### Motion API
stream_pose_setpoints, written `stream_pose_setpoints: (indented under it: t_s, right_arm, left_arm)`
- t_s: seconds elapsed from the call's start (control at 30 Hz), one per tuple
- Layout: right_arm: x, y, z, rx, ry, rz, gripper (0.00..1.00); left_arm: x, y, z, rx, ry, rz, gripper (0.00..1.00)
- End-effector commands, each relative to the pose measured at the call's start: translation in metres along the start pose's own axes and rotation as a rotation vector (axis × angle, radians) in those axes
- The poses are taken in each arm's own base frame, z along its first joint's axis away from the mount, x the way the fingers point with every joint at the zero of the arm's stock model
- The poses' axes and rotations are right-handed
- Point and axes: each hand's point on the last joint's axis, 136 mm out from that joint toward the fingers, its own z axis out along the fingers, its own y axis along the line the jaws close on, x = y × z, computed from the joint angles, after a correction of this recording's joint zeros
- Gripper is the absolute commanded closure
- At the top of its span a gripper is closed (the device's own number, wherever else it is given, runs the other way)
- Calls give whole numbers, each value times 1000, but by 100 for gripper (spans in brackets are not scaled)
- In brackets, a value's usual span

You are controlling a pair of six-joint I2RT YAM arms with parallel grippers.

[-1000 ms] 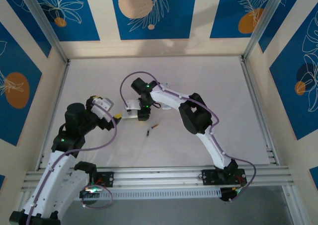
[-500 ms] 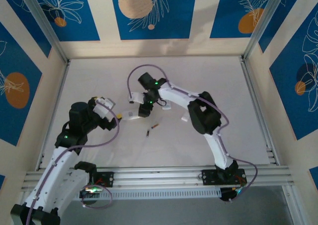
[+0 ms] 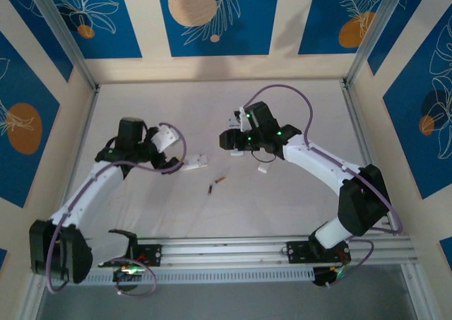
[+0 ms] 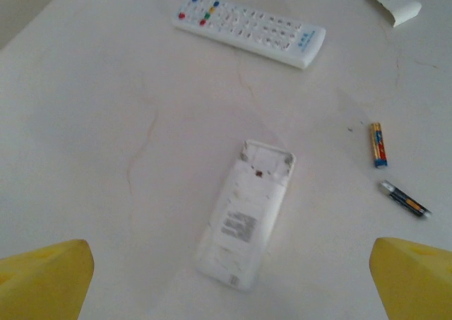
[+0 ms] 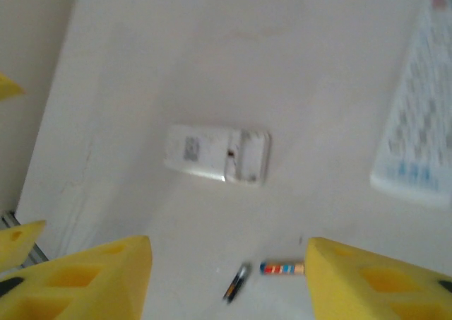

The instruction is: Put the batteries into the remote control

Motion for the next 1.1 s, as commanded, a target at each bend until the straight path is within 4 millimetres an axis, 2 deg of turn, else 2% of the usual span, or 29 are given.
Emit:
stream_pose_setpoints:
  t_s: [0.0,0.07,0.13,0.27,0.4,0.67,0.77,0.93,1.07]
  right_arm:
    - [33,-22,0,123,93,374,45]
    - [47,-22,11,161,112,430,49]
    - [58,-22,20,210,101,440,52]
    - [73,-21,42,255,109,508,56]
    - [82,-20,66,261,164,571,66]
    - [97,-28,99,339,224,601,70]
    - [100,-33,102,370,226,581,70]
    - [97,-37,91,408,201,536,70]
    - [83,-13,75,368,137,309,66]
  left_arm:
    - [-24,-15,1,105,-119,155,0]
    - [-34,-18,4,118,-209,178,0]
    - [-37,-19,6,122,-244,177,0]
    - [-20,-26,10,87,-250,166,0]
    - [-25,-22,-2,12,-258,206,0]
    - [-23,-13,-8,-56,-223,230,0]
    - [-24,-13,-9,-59,-225,237,0]
    - [-24,-14,-9,-52,-229,237,0]
    - [-24,-14,-8,-49,-227,231,0]
